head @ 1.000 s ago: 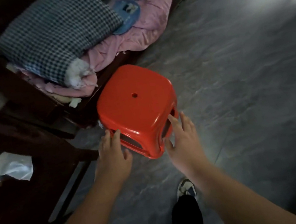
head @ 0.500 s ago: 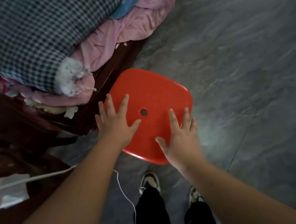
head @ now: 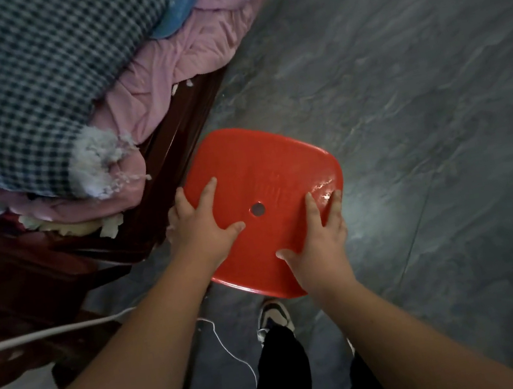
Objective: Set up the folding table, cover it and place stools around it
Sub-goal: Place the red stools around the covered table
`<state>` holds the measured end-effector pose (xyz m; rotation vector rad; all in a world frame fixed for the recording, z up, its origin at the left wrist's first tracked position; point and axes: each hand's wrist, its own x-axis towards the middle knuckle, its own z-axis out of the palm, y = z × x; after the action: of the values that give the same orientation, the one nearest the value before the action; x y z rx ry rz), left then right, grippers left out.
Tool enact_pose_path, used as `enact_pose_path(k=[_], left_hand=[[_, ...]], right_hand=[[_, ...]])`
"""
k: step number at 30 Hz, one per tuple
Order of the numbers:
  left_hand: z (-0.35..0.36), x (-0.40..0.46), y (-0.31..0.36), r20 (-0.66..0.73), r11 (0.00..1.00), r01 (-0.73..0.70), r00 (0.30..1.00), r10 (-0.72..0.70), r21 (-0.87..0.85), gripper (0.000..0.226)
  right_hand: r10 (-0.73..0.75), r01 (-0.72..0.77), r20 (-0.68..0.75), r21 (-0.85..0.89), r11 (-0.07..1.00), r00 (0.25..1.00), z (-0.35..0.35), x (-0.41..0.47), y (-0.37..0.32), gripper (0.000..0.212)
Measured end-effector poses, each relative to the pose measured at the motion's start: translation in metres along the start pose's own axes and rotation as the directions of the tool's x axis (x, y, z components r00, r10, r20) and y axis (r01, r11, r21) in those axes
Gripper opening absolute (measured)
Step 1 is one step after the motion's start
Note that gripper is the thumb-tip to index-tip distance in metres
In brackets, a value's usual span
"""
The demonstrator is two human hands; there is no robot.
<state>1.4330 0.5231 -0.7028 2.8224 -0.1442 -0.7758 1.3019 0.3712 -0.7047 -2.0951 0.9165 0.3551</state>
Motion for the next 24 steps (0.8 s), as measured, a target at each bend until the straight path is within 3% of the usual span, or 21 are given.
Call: enact_pose_path(k=[7, 24], left_hand=[[0.024, -0.046, 0.099, 0.003, 0.994, -0.103, 0.995, 0.103, 0.042, 0.098], [0.191, -0.216, 0.401, 0.168, 0.921, -0.382, 0.915, 0.366, 0.074, 0.091]], right_hand=[[0.055, -0.056, -0.056, -0.013, 0.998, 0.997, -0.089, -0.002, 0.068, 0.110], [0.258, -0.249, -0.237, 0.067, 0.966, 0.937, -0.313, -0.086, 0.366, 0.111]])
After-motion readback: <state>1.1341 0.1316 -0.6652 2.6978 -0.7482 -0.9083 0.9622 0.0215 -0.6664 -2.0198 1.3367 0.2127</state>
